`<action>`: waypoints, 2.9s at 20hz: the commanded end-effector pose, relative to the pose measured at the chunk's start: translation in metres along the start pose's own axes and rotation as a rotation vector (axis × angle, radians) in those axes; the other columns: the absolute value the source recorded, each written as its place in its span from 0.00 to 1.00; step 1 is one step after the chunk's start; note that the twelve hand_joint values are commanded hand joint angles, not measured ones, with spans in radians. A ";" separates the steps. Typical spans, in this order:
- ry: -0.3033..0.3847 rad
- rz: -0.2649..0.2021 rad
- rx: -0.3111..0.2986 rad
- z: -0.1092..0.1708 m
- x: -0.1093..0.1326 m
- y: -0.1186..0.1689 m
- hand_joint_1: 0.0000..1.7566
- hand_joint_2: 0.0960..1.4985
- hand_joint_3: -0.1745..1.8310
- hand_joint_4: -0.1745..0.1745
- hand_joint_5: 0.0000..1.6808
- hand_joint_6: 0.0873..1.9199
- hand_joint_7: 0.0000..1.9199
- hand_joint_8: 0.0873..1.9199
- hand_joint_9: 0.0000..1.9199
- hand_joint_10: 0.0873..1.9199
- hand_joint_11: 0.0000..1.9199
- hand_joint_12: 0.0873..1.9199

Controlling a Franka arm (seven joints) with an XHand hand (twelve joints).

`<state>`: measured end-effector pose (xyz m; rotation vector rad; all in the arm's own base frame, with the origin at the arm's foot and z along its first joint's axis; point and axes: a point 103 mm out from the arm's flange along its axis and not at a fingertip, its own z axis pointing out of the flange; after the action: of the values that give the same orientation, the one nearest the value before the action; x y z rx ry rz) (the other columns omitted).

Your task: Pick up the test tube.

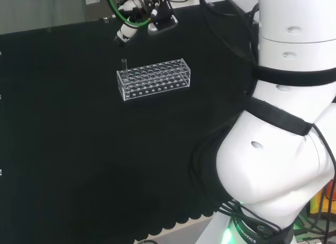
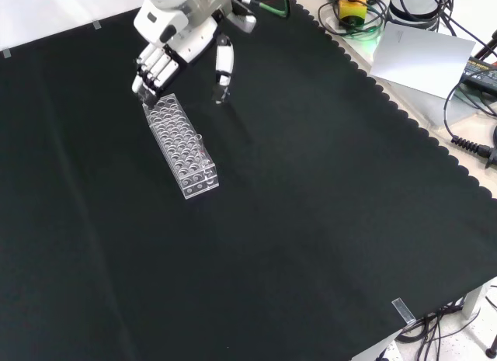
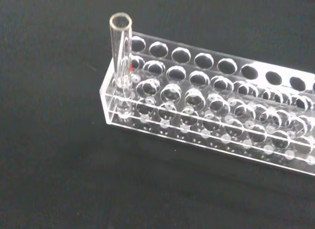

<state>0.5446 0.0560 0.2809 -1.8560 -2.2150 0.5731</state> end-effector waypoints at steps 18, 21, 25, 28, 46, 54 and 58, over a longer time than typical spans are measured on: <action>-0.048 -0.048 0.051 0.060 0.025 0.048 0.32 0.59 0.16 0.31 0.14 0.00 0.07 0.37 0.00 0.32 0.00 0.57; -0.069 -0.052 0.061 0.065 0.026 0.050 0.33 0.59 0.17 0.30 0.15 0.00 0.11 0.39 0.00 0.36 0.00 0.58; -0.081 -0.051 0.072 0.069 0.023 0.048 0.33 0.58 0.17 0.29 0.17 0.00 0.17 0.42 0.01 0.41 0.00 0.60; -0.095 -0.048 0.079 0.072 0.022 0.047 0.34 0.58 0.18 0.29 0.18 0.00 0.18 0.42 0.03 0.43 0.00 0.61; -0.121 -0.015 0.032 0.080 0.023 0.053 0.39 0.55 0.22 0.26 0.30 0.00 0.39 0.45 0.22 0.41 0.00 0.74; -0.108 -0.003 0.031 0.074 0.022 0.063 0.41 0.53 0.26 0.25 0.33 0.01 0.43 0.46 0.27 0.39 0.00 0.77; -0.103 -0.003 0.011 0.072 0.025 0.069 0.42 0.50 0.30 0.22 0.36 0.09 0.50 0.44 0.34 0.37 0.01 0.79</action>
<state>0.5687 0.0745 0.1870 -1.8498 -2.2712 0.7142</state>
